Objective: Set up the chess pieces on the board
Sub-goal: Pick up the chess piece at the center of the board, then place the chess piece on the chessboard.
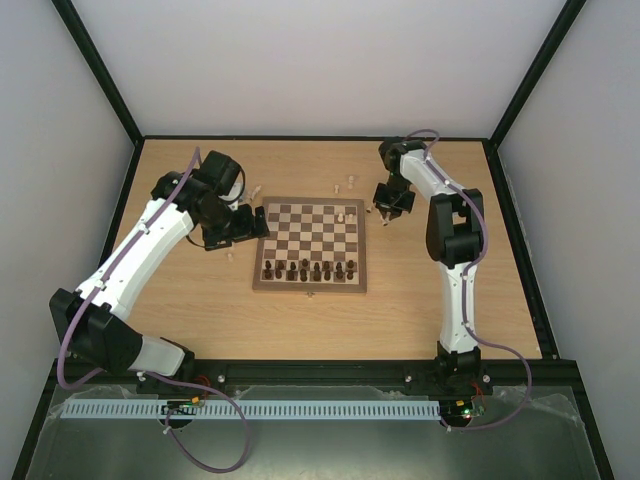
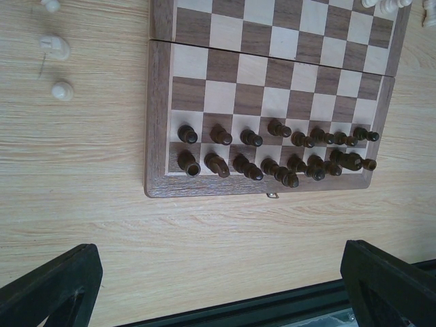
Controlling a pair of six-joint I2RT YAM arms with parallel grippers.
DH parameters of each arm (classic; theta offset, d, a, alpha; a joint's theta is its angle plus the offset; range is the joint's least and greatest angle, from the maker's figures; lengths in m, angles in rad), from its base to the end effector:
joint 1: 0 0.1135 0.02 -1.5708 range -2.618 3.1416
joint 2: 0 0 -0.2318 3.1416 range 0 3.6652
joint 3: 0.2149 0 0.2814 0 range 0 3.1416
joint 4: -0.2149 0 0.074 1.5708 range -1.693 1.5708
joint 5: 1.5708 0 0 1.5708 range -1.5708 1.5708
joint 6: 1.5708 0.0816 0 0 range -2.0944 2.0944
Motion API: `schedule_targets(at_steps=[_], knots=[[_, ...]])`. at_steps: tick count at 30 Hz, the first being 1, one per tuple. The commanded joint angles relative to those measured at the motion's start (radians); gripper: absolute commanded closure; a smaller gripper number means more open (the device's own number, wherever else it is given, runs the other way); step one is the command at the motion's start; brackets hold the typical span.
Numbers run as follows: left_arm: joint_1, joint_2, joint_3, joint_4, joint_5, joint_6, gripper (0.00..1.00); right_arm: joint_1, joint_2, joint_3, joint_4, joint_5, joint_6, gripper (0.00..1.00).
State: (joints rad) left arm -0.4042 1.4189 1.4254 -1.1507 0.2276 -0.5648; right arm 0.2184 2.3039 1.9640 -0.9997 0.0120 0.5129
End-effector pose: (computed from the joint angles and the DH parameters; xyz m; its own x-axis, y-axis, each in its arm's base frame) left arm 0.2897 -0.1439 0.2647 -0.9580 -0.1573 -0.2396 -0.0519 0.9172 -0.3950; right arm 0.4785 0.1052 0.0992 -0.9330 0.2956 -0.2054 0.2799 0.9546 0.1023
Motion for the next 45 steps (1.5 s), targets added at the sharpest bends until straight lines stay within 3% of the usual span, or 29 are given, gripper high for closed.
schedule_targets(at_steps=[1, 7, 15, 29, 38, 45], knots=[[0.007, -0.011, -0.009, -0.006, 0.004, 0.003, 0.01, 0.003, -0.029, -0.007, -0.052, 0.050, -0.012, 0.89], [0.007, -0.008, -0.011, 0.000, 0.005, 0.006, 0.01, -0.001, -0.054, -0.014, -0.059, 0.085, -0.015, 0.94], [0.007, -0.018, -0.025, 0.005, 0.008, 0.006, 0.01, 0.002, -0.110, 0.183, -0.139, 0.256, -0.043, 0.97], [0.007, -0.024, -0.037, 0.016, 0.015, 0.000, 0.01, 0.095, -0.200, 0.308, -0.178, -0.013, -0.080, 0.94], [0.007, -0.029, -0.036, 0.016, 0.017, -0.001, 0.01, 0.248, -0.112, 0.383, -0.173, -0.138, -0.073, 0.94], [0.007, -0.034, -0.030, 0.003, 0.008, -0.001, 0.01, 0.325, -0.020, 0.428, -0.203, -0.143, -0.072, 0.94]])
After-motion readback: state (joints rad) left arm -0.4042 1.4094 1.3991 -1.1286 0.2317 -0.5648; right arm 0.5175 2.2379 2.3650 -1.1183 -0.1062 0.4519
